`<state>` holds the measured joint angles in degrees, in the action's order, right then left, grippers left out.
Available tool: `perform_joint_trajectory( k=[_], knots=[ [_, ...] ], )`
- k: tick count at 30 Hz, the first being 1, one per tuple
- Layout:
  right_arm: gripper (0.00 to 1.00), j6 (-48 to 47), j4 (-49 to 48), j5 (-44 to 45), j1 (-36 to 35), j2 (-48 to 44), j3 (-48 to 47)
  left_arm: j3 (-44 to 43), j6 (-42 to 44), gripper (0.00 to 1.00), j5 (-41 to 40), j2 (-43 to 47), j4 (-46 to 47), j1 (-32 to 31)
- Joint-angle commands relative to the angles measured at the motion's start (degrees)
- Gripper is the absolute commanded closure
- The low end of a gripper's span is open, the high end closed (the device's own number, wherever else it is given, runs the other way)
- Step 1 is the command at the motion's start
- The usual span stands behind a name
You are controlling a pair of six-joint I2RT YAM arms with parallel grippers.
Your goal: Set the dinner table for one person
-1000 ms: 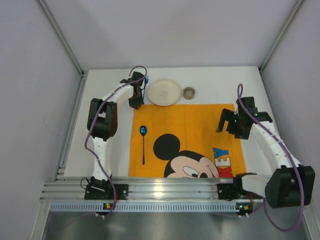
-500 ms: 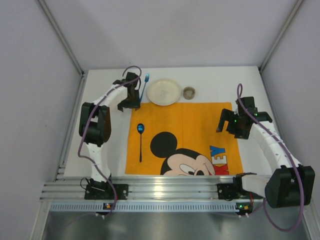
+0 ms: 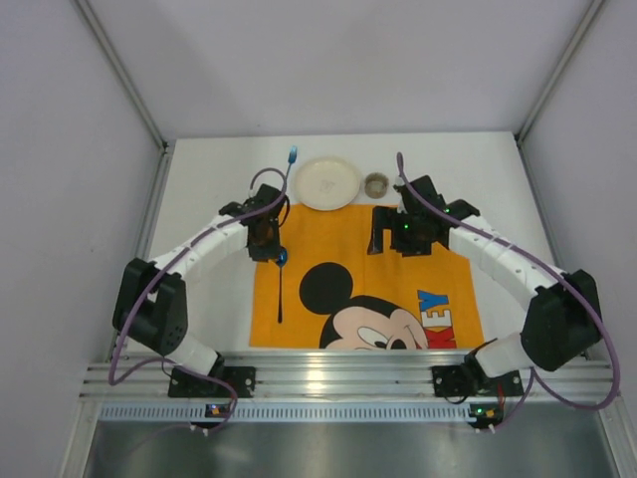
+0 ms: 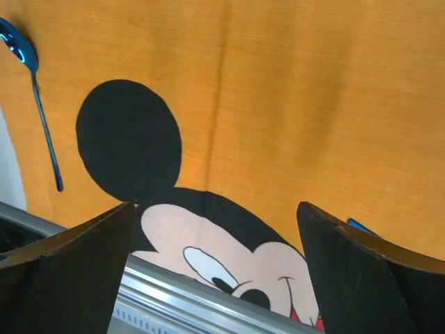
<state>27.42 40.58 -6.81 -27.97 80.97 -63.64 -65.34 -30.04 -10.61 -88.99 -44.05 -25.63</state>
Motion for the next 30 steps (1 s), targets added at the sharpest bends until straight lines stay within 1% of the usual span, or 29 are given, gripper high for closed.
perform_joint_trajectory(
  k=[1,2,7,11,17,21,25,26,30],
  knots=[
    [0.00,5.10,-4.10,-0.22,-1.39,2.87,-3.16,3.81,-2.39,0.76,2.09,1.01,2.83,-3.72],
    [0.00,5.19,-4.10,-0.40,-1.82,3.14,-3.94,5.04,-2.65,0.78,1.74,0.66,3.44,-4.95],
    [0.01,3.35,-2.88,0.65,-2.00,2.70,-4.13,7.16,-3.44,0.78,1.74,-1.70,6.26,-5.92],
    [0.01,2.55,-2.08,1.71,-2.00,1.74,-2.03,7.42,-3.44,0.78,1.47,-4.52,7.84,-6.19],
    [0.00,3.78,-1.82,2.50,-2.01,-1.86,1.84,6.72,-3.62,0.82,0.68,-9.52,8.90,-6.45],
    [0.00,3.43,-0.68,4.16,-2.00,-4.85,3.43,6.28,-4.15,0.83,-0.37,-10.68,8.64,-6.45],
    [0.00,3.17,0.38,5.14,-1.22,-7.14,5.54,6.02,-3.97,0.83,-0.46,-10.15,8.63,-6.45],
    [0.00,3.17,0.38,5.23,-0.95,-7.49,6.58,6.02,-3.88,0.88,-0.11,-10.32,8.89,-6.37],
    [0.00,2.73,0.29,5.14,-0.77,-8.28,8.00,6.63,-3.88,1.00,0.77,-11.64,9.25,-6.37]
  ],
)
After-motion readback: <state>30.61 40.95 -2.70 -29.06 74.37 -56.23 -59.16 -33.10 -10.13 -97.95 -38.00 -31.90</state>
